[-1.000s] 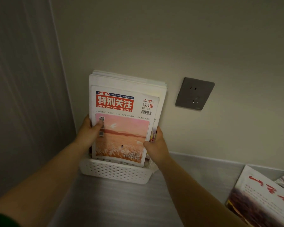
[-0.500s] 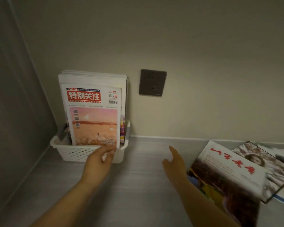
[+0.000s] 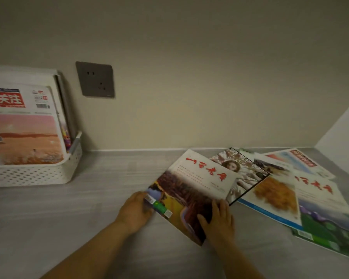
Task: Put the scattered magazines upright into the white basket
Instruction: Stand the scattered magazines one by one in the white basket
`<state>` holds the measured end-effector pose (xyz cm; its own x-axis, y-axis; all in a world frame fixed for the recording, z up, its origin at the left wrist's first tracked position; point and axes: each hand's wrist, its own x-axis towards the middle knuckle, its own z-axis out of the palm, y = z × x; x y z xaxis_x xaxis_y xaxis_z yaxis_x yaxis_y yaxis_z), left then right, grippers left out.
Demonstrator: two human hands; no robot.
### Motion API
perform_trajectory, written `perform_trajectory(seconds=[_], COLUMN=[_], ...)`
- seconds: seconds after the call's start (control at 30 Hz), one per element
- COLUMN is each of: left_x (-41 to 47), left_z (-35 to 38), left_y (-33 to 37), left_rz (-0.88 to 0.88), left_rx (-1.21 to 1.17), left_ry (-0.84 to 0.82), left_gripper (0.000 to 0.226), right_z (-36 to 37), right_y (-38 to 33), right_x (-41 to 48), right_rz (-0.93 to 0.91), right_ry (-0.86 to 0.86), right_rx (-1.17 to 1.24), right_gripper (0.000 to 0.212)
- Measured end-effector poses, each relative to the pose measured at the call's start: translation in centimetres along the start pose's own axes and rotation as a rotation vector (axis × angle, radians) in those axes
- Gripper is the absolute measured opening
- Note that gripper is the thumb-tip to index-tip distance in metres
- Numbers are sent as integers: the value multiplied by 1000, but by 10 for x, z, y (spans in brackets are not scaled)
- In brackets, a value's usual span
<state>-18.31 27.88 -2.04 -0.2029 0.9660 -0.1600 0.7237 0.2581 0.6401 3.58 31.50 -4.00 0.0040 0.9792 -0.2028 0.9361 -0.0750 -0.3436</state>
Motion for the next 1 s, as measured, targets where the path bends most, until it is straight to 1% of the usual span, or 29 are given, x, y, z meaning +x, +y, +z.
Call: perform_trajectory(seconds=[0.13, 0.23, 0.3, 0.37, 0.43, 0.47, 0.5, 0.53, 0.57, 0.63, 0.7, 0.77, 0.87, 0.93, 1.0], left_x=[16, 28, 33, 33, 28, 25, 20, 14, 7, -6, -16, -26, -38, -47, -57], left_z=[17, 18, 13, 8, 6, 6, 7, 6, 5, 0, -9, -23, -53, -79, -109], left_y=[16, 24, 26, 30, 35, 36, 38, 41, 44, 51, 53, 48, 29, 9, -18], left_rz=[-111, -206, -266, -236, -185, -140, -89, -49, -12, 56, 107, 143, 157, 191, 235], left_rx=[171, 31, -57, -56, -50, -90, -137, -184, -222, -299, -385, -450, -539, -513, -442], left_ry=[67, 116, 84, 27, 63, 104, 152, 202, 244, 314, 372, 388, 380, 395, 399], left_gripper=[53, 50, 37, 21, 6, 12, 26, 35, 39, 39, 39, 38, 33, 34, 34], right_z=[6, 9, 11, 10, 9, 9, 6, 3, -1, -14, -27, -35, -43, -46, -44], right_y=[12, 18, 20, 22, 24, 25, 26, 25, 24, 18, 9, -7, -37, -62, -92], right_x=[3, 5, 6, 7, 8, 7, 6, 5, 5, 7, 12, 12, 9, 2, -9], right_rz=[-72, -101, -128, -146, -156, -157, -155, -147, -124, -30, 53, 78, 59, 33, -21], right_ry=[-5, 4, 12, 14, 9, 8, 15, 25, 44, 104, 122, 65, -13, -74, -112], right_rx=[-47, -72, -78, -69, -49, -33, 0, 56, 145, 446, 799, 1046, 1313, 1437, 1519], right_gripper=[71, 70, 68, 66, 65, 65, 66, 68, 70, 72, 65, 56, 45, 40, 41])
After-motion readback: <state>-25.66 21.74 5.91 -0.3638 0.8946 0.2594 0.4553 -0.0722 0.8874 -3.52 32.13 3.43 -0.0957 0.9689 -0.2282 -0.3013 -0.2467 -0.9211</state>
